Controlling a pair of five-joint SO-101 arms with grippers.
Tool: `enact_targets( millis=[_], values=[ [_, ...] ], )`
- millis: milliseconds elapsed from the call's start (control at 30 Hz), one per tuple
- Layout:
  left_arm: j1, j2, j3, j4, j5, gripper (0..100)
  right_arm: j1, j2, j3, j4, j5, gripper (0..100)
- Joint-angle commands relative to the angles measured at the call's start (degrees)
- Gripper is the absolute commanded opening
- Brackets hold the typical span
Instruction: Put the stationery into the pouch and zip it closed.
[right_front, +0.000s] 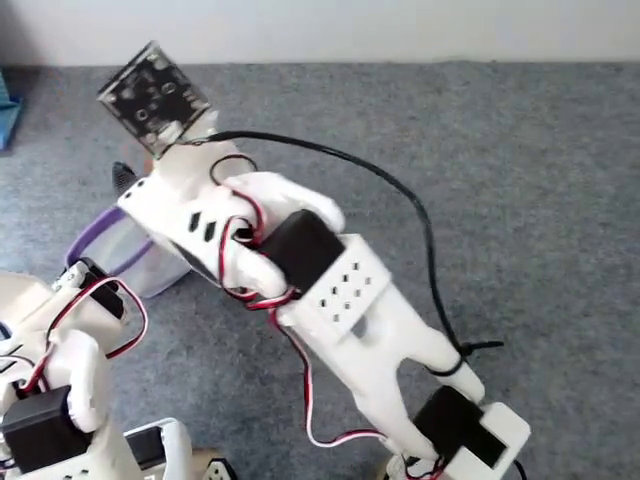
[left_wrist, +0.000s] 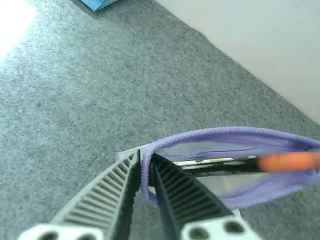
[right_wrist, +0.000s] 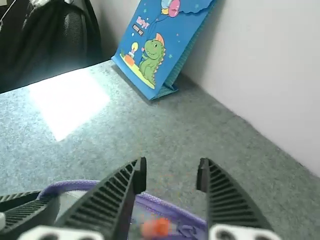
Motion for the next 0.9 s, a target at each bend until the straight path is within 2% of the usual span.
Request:
enact_targets(
  millis=[0, 100, 233, 333, 467, 567, 667, 867],
  values=[
    [-0.2, 1.0, 0.0, -0.1, 0.6, 1, 2.4, -4.7, -0.7, 0.2, 0.5, 22.7],
    [-0.2, 1.0, 0.0, -0.1, 0.6, 1, 6.3, -5.5, -0.7, 0.4, -0.2, 22.7],
    [-0.2, 1.0, 0.0, -0.1, 0.6, 1, 15.0, -4.0, 0.4, 2.2, -9.9, 22.7],
    [-0.2, 1.0, 0.0, -0.1, 0.6, 1, 20.9, 0.0, 2.8, 10.0, -14.4, 22.7],
    [-0.2, 1.0, 0.1, -0.1, 0.6, 1, 25.3, 8.6, 5.7, 21.4, -14.3, 22.7],
    [-0.2, 1.0, 0.1, -0.1, 0.6, 1, 26.5, 16.2, 5.6, 25.2, -13.5, 22.7],
    [-0.1, 1.0, 0.2, -0.1, 0.6, 1, 26.2, 23.1, 5.6, 25.4, -9.6, 22.8],
    [-0.1, 1.0, 0.2, -0.1, 0.6, 1, 21.8, 33.1, 0.9, 24.0, -6.4, 22.7]
  ],
)
